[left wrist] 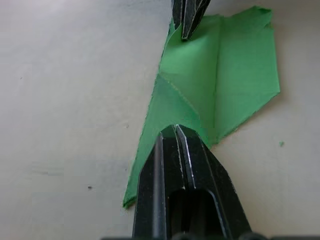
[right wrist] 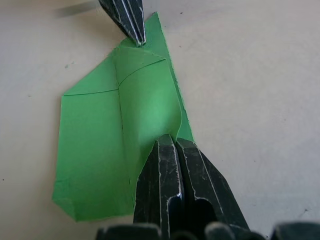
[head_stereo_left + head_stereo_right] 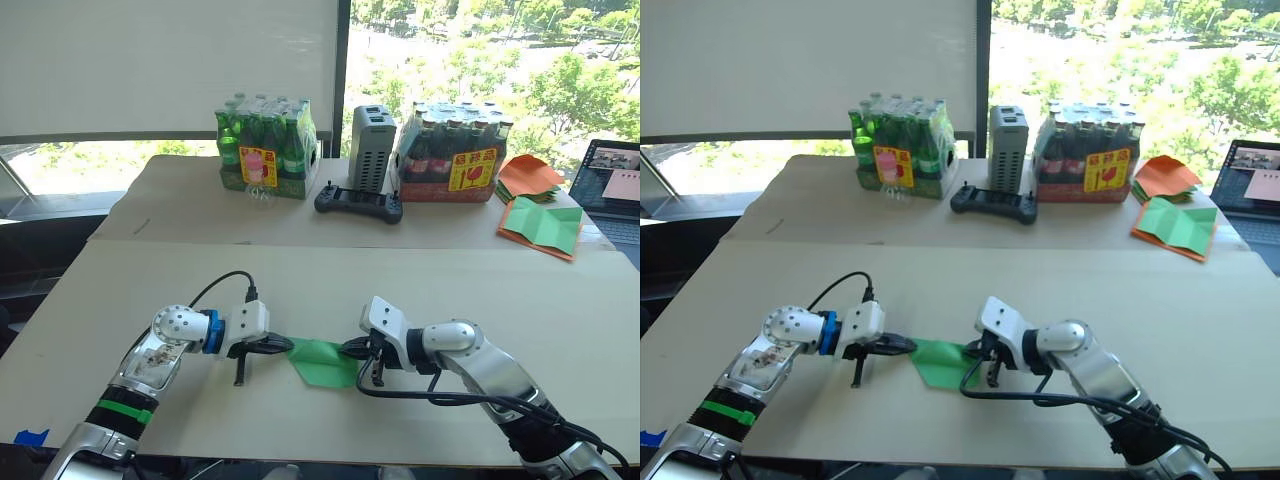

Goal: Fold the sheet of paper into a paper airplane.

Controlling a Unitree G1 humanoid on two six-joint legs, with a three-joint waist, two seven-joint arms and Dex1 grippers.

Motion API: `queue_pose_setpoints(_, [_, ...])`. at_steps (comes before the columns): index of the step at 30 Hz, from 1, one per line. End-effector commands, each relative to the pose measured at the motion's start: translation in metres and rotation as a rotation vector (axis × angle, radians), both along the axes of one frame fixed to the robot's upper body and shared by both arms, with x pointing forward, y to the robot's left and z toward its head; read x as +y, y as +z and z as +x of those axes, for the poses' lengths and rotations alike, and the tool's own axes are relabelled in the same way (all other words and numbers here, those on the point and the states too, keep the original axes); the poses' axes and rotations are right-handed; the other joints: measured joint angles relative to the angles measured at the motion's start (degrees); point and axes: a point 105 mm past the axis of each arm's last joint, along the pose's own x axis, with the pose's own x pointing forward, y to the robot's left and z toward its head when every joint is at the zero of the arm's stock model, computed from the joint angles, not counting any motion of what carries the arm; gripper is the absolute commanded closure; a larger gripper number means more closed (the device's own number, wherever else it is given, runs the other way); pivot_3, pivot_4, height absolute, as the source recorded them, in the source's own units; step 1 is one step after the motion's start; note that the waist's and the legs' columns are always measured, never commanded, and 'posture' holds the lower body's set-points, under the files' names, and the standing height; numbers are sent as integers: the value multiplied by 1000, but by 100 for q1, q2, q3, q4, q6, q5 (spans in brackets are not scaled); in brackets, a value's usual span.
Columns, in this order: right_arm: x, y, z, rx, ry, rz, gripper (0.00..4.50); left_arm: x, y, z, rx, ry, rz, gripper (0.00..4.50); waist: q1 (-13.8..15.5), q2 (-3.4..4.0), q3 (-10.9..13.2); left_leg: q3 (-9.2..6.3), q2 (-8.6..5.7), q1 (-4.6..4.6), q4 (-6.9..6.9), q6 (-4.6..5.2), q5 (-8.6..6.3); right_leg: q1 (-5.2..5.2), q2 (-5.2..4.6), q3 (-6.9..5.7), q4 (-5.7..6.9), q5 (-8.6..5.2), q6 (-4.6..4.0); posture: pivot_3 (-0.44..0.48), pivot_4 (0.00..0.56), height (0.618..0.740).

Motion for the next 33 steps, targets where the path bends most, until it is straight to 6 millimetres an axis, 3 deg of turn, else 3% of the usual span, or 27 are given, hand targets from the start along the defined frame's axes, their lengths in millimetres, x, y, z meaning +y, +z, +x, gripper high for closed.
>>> queue_pose_setpoints(1, [-2, -8, 0, 8, -12, -32, 4479, -9, 27, -7, -28, -62, -61, 4500, -4, 0, 0, 0, 0, 0, 0, 0, 0, 0, 0, 0, 0, 0, 0, 0, 150, 675])
queue_pose_setpoints(5, [-1, -8, 0, 8, -13, -27, 4479, -16, 32, -13, 10, -79, -101, 4500, -15, 0, 0, -1, 0, 1, 0, 0, 0, 1, 0, 0, 0, 0, 0, 0, 150, 675])
queue_pose_setpoints(12, [0, -6, 0, -4, -27, -19, 4479, -20, 5, -10, 39, -78, -31, 4500, -34, 0, 0, 0, 1, 3, 0, -1, 0, 3, 0, 0, 1, 0, 0, 0, 150, 675])
queue_pose_setpoints(18, [1, 3, 2, -34, -38, -2, 4479, -22, -1, -5, 39, -78, -15, 4500, -38, 0, 0, 0, 1, 1, 0, -2, 1, 1, 0, 1, 1, 0, -1, 0, 150, 675])
queue_pose_setpoints(24, [3, 7, -1, -46, -25, 10, 2641, -23, -8, -5, 53, -76, 2, 4500, -36, 0, 0, -1, 0, -1, 0, -2, 1, 0, 0, 0, 1, 0, -1, 0, 150, 675])
queue_pose_setpoints(25, [4, 8, -1, -50, -23, 13, 2104, -23, -8, -5, 55, -77, 2, 4500, -35, 0, 0, -1, -1, -1, 0, -2, 1, 0, -1, 0, 0, 0, 0, 0, 150, 675])
queue_pose_setpoints(30, [15, 40, 0, -125, -11, 154, 488, -22, -13, -6, 67, -75, 14, 4500, -36, 0, 0, -1, 0, -1, 0, -2, 1, -1, 0, 0, 0, 0, -1, 0, 150, 675])
queue_pose_setpoints(33, [23, 59, -2, -194, 11, 237, 488, -20, -17, -7, 70, -75, 33, 4500, -34, 0, 0, -1, -1, -3, 0, -2, 1, -1, -1, 0, -1, 0, 0, 0, 150, 675])
